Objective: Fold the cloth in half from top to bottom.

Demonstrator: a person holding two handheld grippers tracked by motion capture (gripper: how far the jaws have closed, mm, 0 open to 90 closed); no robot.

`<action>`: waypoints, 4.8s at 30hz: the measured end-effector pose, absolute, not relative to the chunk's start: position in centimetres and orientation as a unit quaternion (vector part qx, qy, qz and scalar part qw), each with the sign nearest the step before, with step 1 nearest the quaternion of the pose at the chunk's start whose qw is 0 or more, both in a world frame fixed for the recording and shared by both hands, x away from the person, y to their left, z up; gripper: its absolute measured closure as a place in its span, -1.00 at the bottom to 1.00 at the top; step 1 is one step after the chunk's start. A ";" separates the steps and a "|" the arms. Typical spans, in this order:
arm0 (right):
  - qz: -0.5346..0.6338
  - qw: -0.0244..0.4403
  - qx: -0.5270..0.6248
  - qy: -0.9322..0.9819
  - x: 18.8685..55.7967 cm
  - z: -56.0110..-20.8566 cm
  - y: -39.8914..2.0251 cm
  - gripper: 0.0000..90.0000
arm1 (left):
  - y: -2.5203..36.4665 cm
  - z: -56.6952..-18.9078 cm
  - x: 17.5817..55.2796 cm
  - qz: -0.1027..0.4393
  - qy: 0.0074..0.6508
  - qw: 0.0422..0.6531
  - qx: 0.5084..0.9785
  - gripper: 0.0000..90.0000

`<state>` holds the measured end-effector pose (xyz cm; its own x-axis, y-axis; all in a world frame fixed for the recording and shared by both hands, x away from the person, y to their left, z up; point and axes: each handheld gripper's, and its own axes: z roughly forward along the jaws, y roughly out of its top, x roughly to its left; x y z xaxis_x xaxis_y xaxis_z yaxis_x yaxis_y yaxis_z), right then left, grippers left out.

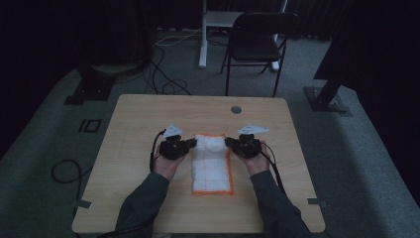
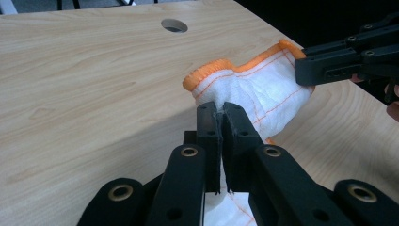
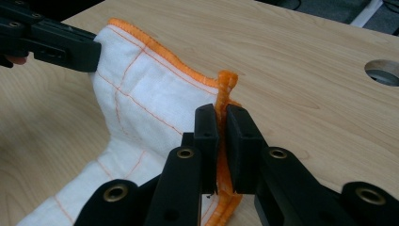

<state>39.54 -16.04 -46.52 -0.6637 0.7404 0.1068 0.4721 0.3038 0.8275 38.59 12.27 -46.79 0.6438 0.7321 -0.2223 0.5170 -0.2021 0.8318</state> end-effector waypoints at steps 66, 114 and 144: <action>0.446 0.086 0.378 0.806 33.3 -50.9 -16.9 0.85 | 12.8 -50.4 31.6 0.070 0.408 0.481 0.773 0.93; 0.472 0.086 0.403 0.779 34.1 -50.6 -18.1 0.41 | 13.1 -54.2 28.3 0.043 0.411 0.442 0.796 0.88; 0.457 0.095 0.418 0.779 33.0 -51.7 -19.4 0.37 | 14.0 -52.4 28.0 0.073 0.407 0.470 0.780 0.79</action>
<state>33.04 -19.35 -51.70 -0.6331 0.7378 0.2344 0.5646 0.2330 0.7918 27.99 13.97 -52.37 0.6574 0.7038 -0.2692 0.5668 -0.2264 0.7921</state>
